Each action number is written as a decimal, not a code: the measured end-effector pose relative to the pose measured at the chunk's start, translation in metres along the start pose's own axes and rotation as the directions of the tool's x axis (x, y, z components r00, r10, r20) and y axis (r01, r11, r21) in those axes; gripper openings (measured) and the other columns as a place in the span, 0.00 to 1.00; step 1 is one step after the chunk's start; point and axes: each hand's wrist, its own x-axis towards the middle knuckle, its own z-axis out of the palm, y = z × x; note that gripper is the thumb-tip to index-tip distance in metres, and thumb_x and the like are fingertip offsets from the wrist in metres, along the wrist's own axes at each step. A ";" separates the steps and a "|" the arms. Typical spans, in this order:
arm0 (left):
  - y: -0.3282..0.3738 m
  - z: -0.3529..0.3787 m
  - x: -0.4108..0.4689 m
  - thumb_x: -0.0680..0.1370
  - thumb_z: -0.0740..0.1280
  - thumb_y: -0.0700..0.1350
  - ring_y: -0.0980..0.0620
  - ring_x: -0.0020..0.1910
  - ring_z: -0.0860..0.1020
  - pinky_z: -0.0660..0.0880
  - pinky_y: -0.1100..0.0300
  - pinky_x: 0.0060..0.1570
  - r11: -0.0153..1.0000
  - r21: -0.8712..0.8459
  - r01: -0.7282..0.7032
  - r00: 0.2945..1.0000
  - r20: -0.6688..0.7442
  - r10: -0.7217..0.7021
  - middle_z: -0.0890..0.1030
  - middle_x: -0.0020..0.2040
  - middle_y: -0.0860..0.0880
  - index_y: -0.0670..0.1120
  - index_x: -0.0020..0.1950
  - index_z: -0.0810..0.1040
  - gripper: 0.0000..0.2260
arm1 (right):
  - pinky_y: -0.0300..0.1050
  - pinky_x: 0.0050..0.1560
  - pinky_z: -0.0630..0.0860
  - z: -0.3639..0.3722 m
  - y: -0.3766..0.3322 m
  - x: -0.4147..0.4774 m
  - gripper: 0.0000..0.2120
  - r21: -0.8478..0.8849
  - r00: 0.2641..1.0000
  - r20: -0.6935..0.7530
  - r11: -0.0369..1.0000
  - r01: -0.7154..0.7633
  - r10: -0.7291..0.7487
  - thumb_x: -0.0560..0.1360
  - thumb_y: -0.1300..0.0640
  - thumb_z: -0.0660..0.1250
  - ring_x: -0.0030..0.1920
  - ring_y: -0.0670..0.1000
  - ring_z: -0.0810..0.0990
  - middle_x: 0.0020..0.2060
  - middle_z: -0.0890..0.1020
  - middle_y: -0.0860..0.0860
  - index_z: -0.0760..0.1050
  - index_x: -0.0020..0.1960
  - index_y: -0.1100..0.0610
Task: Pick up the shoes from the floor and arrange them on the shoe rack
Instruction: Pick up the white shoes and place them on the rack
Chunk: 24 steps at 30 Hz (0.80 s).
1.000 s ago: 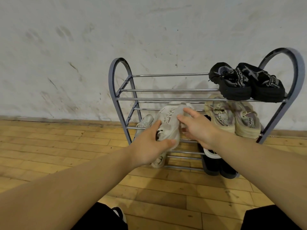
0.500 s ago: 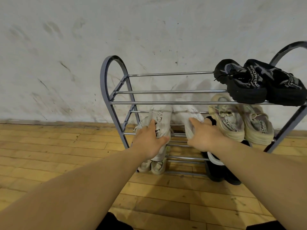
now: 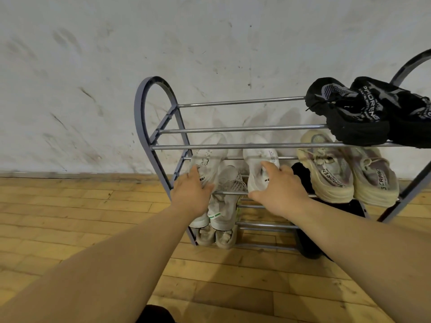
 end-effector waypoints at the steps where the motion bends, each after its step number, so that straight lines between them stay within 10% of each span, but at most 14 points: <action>1: -0.001 -0.001 0.000 0.82 0.61 0.60 0.38 0.74 0.66 0.70 0.41 0.68 1.000 0.019 0.007 1.000 -0.015 -0.007 0.68 0.76 0.43 0.51 0.82 0.54 0.32 | 0.52 0.61 0.72 0.002 -0.001 0.000 0.36 0.003 1.000 -0.008 1.000 0.003 -0.003 0.70 0.39 0.73 0.66 0.61 0.68 0.67 0.67 0.56 0.62 0.73 0.45; 24: -0.039 -0.014 -0.008 0.81 0.56 0.65 0.34 0.73 0.68 0.68 0.41 0.70 0.999 0.041 0.030 0.999 0.026 -0.031 0.66 0.78 0.45 0.53 0.83 0.50 0.35 | 0.54 0.70 0.69 0.049 -0.047 0.015 0.39 0.129 0.996 -0.055 0.989 0.071 -0.064 0.72 0.37 0.70 0.71 0.62 0.65 0.73 0.65 0.56 0.61 0.78 0.45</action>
